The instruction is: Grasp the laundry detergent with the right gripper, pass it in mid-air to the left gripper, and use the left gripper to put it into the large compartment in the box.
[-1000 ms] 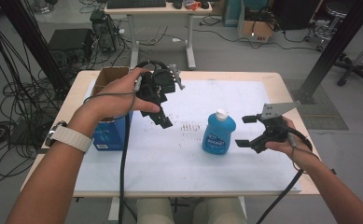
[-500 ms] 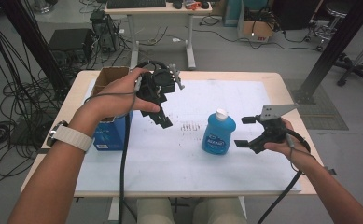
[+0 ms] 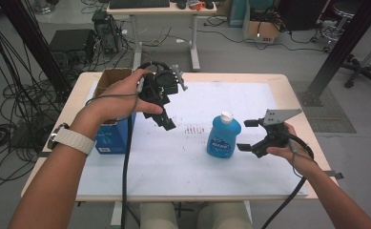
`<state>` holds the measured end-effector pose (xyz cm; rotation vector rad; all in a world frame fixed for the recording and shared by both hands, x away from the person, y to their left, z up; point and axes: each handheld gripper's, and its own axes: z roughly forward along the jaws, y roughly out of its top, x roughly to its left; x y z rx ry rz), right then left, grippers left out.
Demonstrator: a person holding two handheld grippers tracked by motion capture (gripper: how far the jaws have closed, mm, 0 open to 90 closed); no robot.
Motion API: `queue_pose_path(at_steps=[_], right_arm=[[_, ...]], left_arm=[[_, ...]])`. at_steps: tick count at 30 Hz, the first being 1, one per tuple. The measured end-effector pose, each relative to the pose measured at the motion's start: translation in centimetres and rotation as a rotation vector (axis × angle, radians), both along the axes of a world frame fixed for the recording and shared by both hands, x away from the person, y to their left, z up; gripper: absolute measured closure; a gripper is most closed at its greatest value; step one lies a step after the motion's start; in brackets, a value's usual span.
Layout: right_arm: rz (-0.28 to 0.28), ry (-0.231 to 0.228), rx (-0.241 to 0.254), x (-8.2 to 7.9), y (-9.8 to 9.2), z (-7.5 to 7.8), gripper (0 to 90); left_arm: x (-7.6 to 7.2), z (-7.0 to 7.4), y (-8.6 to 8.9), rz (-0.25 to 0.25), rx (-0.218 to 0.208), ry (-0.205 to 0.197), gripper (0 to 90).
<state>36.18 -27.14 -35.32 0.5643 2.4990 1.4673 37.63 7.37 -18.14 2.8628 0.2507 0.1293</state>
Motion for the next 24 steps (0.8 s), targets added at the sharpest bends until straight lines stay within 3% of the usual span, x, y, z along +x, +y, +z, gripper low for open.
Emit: queue_pose_path(at_steps=[24], right_arm=[[0.001, 0.011, 0.024, 0.14, 0.53, -0.89, 5.5]], left_arm=[[0.15, -0.28, -0.06, 0.004, -0.002, 0.006, 14.3]])
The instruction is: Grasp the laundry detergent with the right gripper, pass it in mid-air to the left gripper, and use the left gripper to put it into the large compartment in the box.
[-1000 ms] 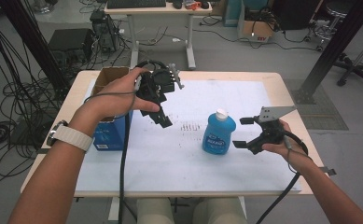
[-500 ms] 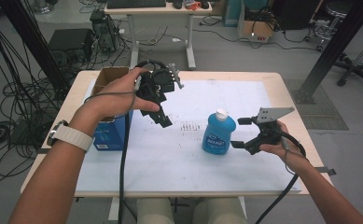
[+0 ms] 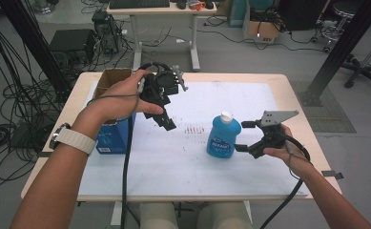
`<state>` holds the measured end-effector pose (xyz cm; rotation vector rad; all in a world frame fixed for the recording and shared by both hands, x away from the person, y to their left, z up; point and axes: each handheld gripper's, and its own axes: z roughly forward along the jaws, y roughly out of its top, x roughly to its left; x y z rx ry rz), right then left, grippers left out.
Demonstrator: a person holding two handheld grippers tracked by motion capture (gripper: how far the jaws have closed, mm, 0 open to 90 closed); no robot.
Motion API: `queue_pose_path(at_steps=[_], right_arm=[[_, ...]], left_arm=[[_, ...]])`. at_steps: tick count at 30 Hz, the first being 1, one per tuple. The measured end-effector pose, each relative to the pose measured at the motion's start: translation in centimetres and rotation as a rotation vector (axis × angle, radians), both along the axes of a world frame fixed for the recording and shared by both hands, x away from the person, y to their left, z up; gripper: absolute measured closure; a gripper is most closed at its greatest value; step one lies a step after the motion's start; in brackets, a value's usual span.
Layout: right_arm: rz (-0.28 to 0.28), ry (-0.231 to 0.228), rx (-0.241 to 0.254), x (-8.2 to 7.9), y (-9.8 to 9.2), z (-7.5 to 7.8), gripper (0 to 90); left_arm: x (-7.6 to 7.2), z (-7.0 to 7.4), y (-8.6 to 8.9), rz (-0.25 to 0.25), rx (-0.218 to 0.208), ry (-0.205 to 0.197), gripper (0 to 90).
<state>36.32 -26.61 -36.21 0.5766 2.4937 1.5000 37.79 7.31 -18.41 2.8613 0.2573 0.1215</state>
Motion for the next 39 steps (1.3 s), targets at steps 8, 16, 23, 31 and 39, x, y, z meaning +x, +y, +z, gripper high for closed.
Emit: queue_pose_path(at_steps=[8, 16, 23, 31, 39], right_arm=[[0.000, 0.001, -0.002, 0.03, 0.07, -0.04, 5.5], [0.002, 0.002, 0.001, 0.07, 0.15, -0.06, 5.3], [0.002, 0.003, 0.006, 0.08, 0.18, -0.02, 5.3], [0.002, 0.002, 0.008, 0.10, 0.20, -0.02, 5.4], [0.005, 0.008, 0.010, 0.16, 0.28, -0.08, 5.6]], left_arm=[[0.03, 0.06, 0.15, 0.000, -0.003, -0.004, 14.3], [0.06, 0.06, 0.26, -0.002, -0.007, -0.006, 14.3], [0.06, 0.06, 0.31, 0.001, -0.006, -0.006, 14.3], [0.07, 0.07, 0.35, 0.004, -0.006, -0.005, 14.3], [0.13, 0.01, 0.39, 0.002, -0.010, -0.006, 14.3]])
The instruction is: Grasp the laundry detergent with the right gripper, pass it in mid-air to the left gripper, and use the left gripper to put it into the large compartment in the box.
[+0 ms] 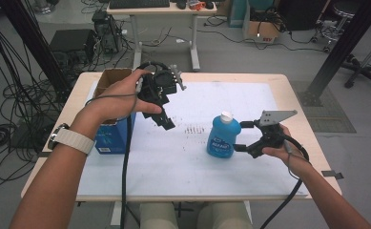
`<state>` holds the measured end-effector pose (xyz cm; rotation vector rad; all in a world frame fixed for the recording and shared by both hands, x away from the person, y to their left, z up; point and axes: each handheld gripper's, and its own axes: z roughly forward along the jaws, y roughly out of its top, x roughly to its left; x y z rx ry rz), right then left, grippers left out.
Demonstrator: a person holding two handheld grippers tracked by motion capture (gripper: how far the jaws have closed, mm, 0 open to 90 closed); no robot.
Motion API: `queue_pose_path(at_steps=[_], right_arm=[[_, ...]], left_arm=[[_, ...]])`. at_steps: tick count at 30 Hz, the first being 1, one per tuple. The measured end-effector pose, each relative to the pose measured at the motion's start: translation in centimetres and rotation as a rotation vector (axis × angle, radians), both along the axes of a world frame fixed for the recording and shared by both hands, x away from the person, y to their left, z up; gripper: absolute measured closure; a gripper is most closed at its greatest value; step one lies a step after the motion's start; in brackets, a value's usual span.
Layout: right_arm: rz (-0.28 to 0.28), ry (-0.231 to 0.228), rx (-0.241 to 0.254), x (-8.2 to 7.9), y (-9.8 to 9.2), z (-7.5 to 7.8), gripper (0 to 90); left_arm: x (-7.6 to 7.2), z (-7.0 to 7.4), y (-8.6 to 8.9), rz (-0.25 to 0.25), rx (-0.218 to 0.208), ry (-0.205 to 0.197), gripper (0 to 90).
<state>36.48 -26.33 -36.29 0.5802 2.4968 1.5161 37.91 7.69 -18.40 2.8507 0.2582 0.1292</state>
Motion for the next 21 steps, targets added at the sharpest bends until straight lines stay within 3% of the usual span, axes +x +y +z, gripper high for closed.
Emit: queue_pose_path(at_steps=[21], right_arm=[[0.004, 0.002, 0.002, -0.05, -0.01, 0.02, 6.3]], left_arm=[[0.02, 0.12, 0.05, 0.001, 0.000, -0.003, 14.3]])
